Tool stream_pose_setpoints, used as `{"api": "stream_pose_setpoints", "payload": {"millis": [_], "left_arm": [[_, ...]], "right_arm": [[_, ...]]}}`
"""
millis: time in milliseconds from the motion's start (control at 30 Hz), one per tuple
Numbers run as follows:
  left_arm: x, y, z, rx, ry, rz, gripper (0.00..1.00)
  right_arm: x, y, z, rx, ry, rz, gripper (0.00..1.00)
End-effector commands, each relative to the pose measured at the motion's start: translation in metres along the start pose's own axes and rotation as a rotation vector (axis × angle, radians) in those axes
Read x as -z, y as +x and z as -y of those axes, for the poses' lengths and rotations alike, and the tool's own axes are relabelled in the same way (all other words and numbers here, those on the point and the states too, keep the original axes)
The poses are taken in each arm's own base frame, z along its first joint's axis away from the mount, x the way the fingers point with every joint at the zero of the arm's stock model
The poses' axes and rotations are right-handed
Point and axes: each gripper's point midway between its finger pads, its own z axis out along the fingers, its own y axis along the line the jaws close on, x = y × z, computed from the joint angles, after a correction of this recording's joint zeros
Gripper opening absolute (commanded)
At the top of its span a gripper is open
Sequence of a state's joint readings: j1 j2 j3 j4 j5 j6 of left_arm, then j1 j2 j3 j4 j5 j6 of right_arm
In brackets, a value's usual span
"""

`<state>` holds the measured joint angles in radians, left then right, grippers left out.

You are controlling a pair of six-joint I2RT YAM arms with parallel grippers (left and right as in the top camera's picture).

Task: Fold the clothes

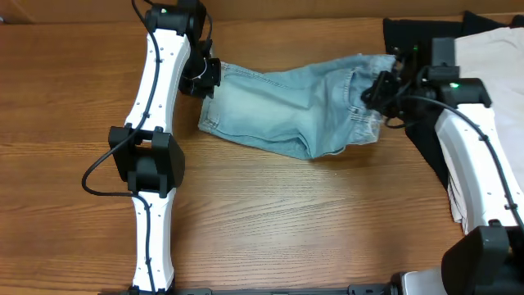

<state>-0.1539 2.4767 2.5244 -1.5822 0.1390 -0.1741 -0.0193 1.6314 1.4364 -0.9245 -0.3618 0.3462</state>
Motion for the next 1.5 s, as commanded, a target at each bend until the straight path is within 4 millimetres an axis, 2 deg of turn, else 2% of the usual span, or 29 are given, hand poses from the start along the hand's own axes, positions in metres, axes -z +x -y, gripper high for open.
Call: {"api": "stream_pose_setpoints", "payload": {"millis": [0,100,267,333,667,867,933,1100,1233,1333,1467], "left_arm": [[-0.008,-0.001,0.013,-0.030,0.036,0.000,0.19],[-0.019,-0.003,0.023,-0.053,0.083,0.000,0.17],[-0.040,-0.006,0.056,-0.170,0.240,0.007,0.17],[-0.048,-0.006,0.061,-0.181,0.261,0.008,0.16],[-0.095,0.005,0.041,-0.159,0.187,-0.036,0.12],[-0.123,0.013,0.024,-0.074,0.110,-0.059,0.05],[-0.130,0.016,0.022,-0.052,0.108,-0.065,0.04],[-0.131,0.016,0.023,-0.051,0.110,-0.062,0.04],[-0.131,0.015,0.024,-0.051,0.113,-0.062,0.04],[-0.131,0.015,0.024,-0.051,0.113,-0.061,0.04],[-0.131,0.015,0.024,-0.052,0.114,-0.060,0.05]], "right_arm": [[0.031,-0.020,-0.014,0.105,-0.070,0.075,0.04],[0.033,-0.022,-0.010,0.129,-0.062,0.077,0.04],[0.043,-0.025,-0.006,0.151,-0.026,0.084,0.04],[0.044,-0.025,-0.005,0.150,-0.016,0.084,0.04],[0.046,-0.026,0.003,0.134,0.031,0.089,0.04],[0.040,-0.021,-0.013,0.110,0.000,0.078,0.04],[0.028,-0.019,-0.036,0.110,-0.035,0.082,0.04],[-0.006,-0.014,-0.083,0.110,-0.111,0.081,0.04],[-0.043,-0.003,-0.121,0.127,-0.172,0.067,0.04],[-0.090,0.011,-0.151,0.128,-0.182,0.072,0.04],[-0.122,0.025,-0.176,0.154,-0.234,0.069,0.04]]}}
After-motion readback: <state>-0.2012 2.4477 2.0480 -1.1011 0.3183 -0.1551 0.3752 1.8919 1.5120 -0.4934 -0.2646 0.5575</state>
